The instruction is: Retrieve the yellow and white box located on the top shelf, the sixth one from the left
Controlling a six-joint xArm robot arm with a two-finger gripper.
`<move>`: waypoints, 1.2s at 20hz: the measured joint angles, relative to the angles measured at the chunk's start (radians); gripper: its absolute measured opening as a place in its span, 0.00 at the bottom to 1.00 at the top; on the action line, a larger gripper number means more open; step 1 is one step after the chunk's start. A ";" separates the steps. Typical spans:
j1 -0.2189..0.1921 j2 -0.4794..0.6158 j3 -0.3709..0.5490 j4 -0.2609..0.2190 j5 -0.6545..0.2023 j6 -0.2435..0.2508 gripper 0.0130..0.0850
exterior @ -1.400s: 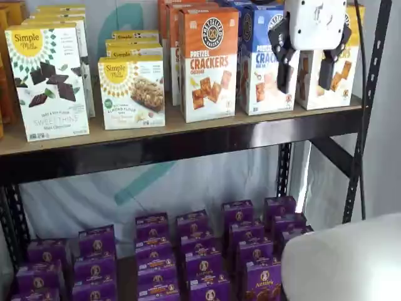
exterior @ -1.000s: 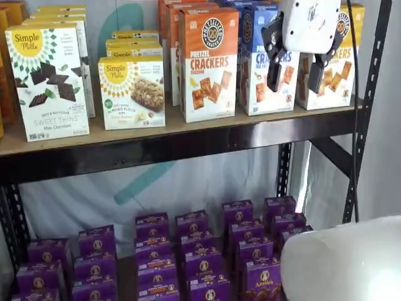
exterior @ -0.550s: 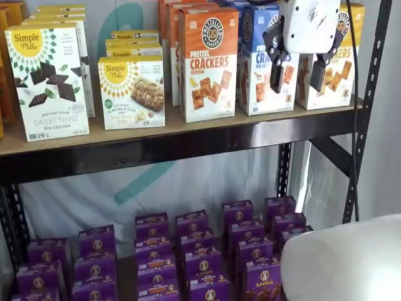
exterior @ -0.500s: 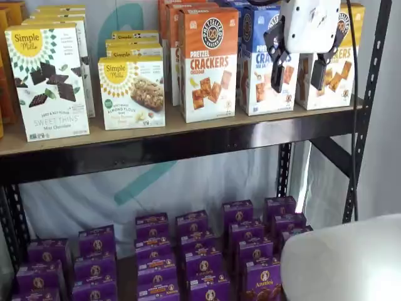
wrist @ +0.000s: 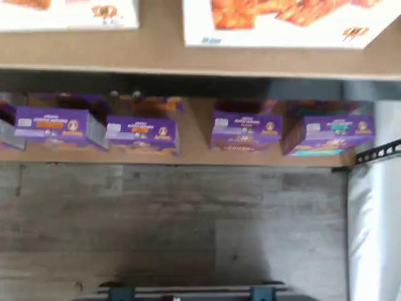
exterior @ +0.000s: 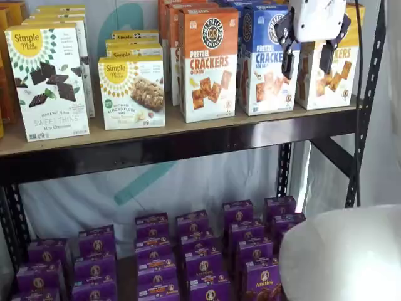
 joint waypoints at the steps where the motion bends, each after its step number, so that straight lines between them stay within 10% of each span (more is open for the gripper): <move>1: -0.019 0.012 -0.010 -0.001 -0.011 -0.019 1.00; 24: -0.329 0.200 -0.167 0.071 -0.164 -0.310 1.00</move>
